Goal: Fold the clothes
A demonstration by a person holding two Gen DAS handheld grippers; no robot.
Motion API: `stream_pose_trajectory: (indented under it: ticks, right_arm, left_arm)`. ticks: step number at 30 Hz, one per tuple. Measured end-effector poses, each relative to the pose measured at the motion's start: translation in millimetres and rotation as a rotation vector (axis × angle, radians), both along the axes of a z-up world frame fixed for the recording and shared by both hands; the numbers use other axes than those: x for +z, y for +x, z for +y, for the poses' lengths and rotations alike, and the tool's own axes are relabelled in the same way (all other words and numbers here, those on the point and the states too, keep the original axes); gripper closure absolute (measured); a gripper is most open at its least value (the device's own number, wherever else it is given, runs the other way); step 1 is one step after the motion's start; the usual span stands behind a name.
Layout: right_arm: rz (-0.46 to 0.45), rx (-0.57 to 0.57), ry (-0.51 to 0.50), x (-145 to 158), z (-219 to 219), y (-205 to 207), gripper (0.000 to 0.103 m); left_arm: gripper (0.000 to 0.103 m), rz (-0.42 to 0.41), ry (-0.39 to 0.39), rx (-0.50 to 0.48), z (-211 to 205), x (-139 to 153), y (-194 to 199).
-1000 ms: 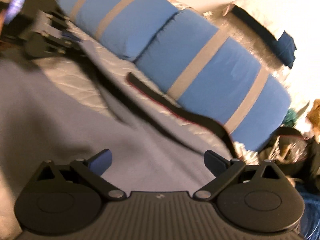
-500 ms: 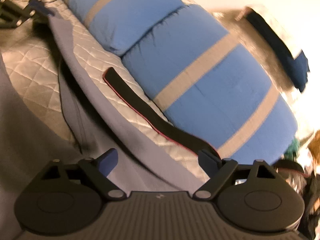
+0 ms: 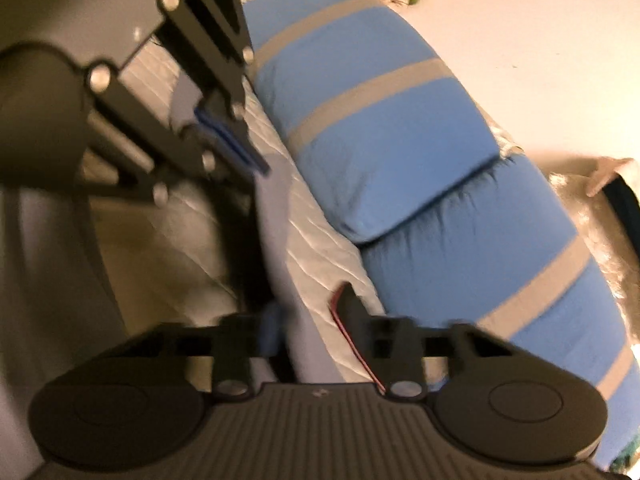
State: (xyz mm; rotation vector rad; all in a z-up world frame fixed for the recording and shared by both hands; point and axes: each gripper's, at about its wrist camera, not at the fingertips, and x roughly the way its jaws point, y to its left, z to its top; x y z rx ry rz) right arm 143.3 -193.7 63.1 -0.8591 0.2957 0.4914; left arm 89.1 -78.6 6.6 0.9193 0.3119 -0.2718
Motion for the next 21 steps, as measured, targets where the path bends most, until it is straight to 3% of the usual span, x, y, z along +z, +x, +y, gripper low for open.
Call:
stream_pose_trajectory:
  ticks: [4, 7, 12, 21]
  right_arm:
    - [-0.002, 0.052, 0.005, 3.5, 18.8, -2.9, 0.093]
    - [-0.001, 0.072, 0.019, 8.0, 26.1, -3.0, 0.094]
    - [0.007, 0.04, 0.082, 21.7, 15.7, 3.8, 0.094]
    - [0.009, 0.022, 0.114, 26.0, 10.7, 12.7, 0.094]
  left_arm:
    - [0.097, 0.0, 0.036, 0.008, 1.4, -10.8, -0.7]
    - [0.094, -0.009, 0.069, 0.054, 1.6, -20.6, 2.9]
    - [0.076, 0.002, 0.131, 0.153, 13.2, -35.3, 23.1]
    - [0.074, -0.007, 0.273, 0.334, 49.2, -66.1, 65.9]
